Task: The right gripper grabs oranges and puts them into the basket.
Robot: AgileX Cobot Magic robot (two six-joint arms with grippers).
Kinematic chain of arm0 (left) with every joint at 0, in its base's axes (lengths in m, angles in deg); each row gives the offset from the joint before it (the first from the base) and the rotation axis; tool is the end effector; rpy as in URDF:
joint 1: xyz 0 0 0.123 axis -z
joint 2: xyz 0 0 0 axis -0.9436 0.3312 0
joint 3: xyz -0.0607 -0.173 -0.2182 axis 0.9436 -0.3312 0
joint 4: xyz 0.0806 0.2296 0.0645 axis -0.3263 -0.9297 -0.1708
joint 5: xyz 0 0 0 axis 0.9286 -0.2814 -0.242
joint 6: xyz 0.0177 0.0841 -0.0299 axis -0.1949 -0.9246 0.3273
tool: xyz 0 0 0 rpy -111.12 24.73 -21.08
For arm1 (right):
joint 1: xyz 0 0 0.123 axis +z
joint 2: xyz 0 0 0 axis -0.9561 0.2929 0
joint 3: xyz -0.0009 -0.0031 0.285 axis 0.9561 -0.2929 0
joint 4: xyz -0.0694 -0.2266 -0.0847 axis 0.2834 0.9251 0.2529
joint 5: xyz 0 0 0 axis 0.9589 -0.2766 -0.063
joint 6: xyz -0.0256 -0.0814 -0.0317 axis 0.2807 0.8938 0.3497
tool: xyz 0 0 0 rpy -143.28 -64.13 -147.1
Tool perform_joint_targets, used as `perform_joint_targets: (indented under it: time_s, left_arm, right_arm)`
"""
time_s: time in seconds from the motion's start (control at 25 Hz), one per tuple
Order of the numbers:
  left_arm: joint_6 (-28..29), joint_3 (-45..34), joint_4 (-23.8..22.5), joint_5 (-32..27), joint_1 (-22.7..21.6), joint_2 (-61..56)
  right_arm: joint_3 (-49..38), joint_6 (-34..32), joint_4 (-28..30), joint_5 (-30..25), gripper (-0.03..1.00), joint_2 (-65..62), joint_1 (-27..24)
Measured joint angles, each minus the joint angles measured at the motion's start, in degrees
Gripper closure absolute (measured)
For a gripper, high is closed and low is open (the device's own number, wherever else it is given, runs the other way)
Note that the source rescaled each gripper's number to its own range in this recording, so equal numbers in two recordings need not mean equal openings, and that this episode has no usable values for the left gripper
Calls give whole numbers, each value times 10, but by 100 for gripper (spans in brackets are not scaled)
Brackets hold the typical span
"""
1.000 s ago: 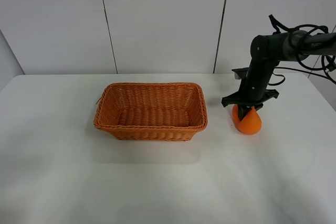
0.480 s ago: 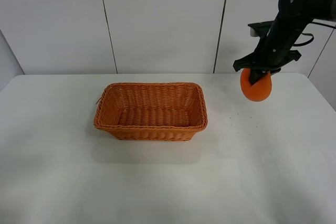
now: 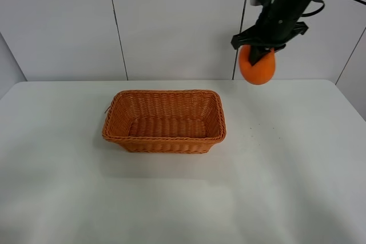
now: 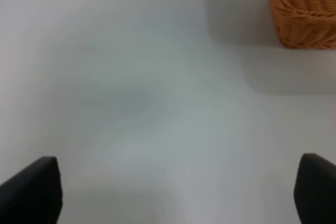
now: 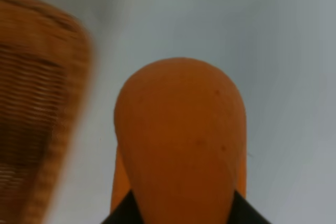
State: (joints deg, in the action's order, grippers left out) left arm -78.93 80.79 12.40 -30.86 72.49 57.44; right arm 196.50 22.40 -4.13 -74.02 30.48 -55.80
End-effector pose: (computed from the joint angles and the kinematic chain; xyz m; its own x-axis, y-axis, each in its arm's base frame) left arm -0.0040 0.0026 0.2736 -0.4615 0.0366 -0.8864 0.0175 0.9993 0.0322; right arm 0.4077 0.1265 0.3110 -0.8706 -0.3097 -0.3824 -0.3317 0.9434 -0.0089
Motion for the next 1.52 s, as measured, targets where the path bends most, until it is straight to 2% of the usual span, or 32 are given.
perform_joint_targets:
  time_s: [0.12, 0.16, 0.28, 0.48, 0.6, 0.68, 0.84, 0.92, 1.04, 1.24, 1.36, 1.52]
  left_arm:
    - [0, 0, 0, 0, 0, 0]
    - [0, 0, 0, 0, 0, 0]
    - [0, 0, 0, 0, 0, 0]
    - [0, 0, 0, 0, 0, 0]
    - [0, 0, 0, 0, 0, 0]
    - [0, 0, 0, 0, 0, 0]
    - [0, 0, 0, 0, 0, 0]
    - [0, 0, 0, 0, 0, 0]
    - [0, 0, 0, 0, 0, 0]
    - [0, 0, 0, 0, 0, 0]
    - [0, 0, 0, 0, 0, 0]
    - [0, 0, 0, 0, 0, 0]
  right_arm:
    - [19, -11, -2, 9, 97, 23, 54]
    - [23, -19, -3, 31, 97, 39, 92]
    - [25, -24, -4, 75, 97, 74, 137]
    - [25, -24, -7, 160, 97, 150, 175]
    - [25, -24, -20, 182, 96, 184, 181]
    - [25, -24, -30, 182, 81, 196, 181]
    - [26, -24, -33, 181, 17, 201, 181]
    - [39, -24, -33, 172, 4, 201, 181]
    - [82, -24, -32, 126, -2, 201, 181]
    - [200, -24, -15, 9, -3, 200, 178]
    - [248, -20, -7, -7, -3, 197, 167]
    - [258, -20, -7, -13, -3, 195, 126]
